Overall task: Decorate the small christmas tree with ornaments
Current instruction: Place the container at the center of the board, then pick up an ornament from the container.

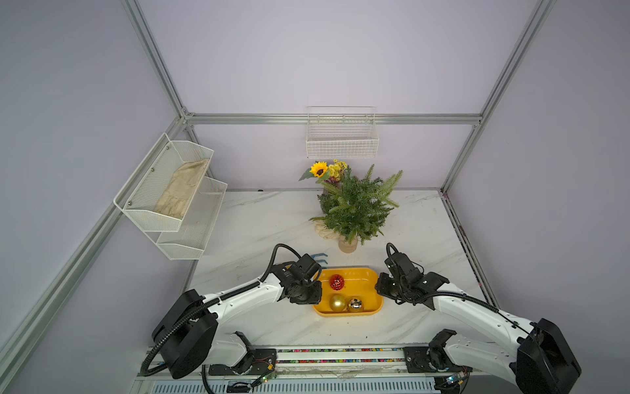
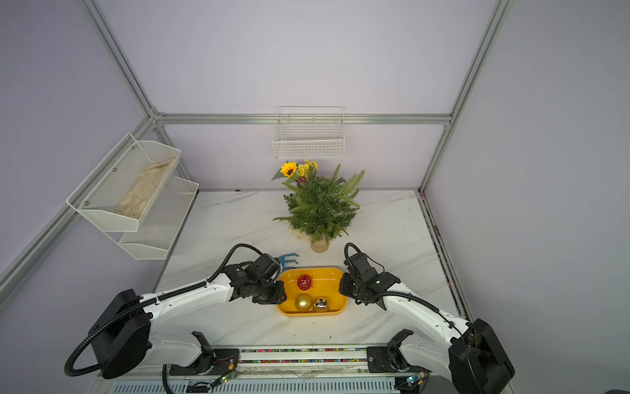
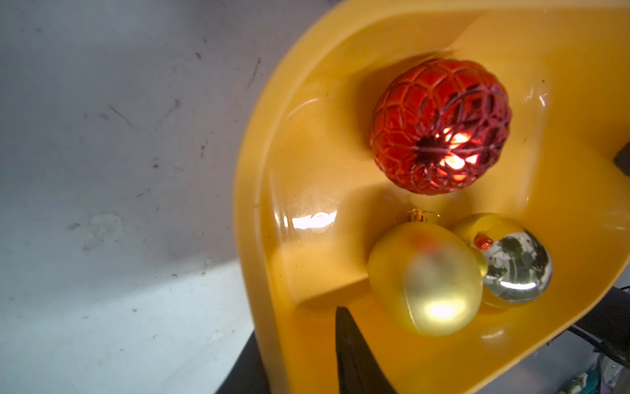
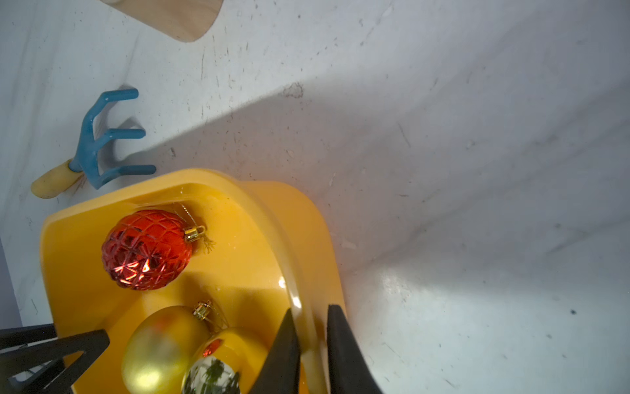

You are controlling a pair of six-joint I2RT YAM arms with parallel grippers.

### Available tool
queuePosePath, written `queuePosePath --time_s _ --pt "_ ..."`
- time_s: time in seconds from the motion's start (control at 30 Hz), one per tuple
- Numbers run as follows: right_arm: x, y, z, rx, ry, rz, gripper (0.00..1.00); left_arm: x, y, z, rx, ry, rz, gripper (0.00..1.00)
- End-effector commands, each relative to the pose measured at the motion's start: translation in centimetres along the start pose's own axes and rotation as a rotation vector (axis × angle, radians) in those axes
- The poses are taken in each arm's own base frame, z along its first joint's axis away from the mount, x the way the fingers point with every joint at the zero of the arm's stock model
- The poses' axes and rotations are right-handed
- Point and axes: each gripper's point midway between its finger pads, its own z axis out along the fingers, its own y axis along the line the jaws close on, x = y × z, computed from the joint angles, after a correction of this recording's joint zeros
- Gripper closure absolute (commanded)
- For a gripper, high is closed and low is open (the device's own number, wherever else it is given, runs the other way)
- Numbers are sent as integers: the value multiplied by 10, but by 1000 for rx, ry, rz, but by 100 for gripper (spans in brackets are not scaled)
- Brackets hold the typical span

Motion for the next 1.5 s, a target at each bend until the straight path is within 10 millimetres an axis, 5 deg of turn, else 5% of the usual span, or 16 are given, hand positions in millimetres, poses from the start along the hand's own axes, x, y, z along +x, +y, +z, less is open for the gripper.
queuePosePath --time_s 0.0,0.23,0.37,0.57,0.9,1.13,1.47 --pt "-1 -8 -5 31 -22 8 76 -11 -9 -8 25 -56 -18 63" --pt "-15 -14 -17 114 -70 -7 50 -13 0 -22 -46 -71 -4 48" --pt "-23 -7 -34 119 -113 -25 44 -16 16 -36 -126 -97 -13 44" --pt "-15 32 -42 92 -138 -125 42 -29 27 -60 -129 -158 -41 41" --pt "12 92 -21 120 -107 -320 39 -68 49 -95 -36 -259 -61 39" --pt "35 134 13 154 -56 -471 31 -62 48 -89 -26 -191 -17 36" --pt "31 143 53 406 -32 -683 20 -92 102 -143 -138 -336 -64 31"
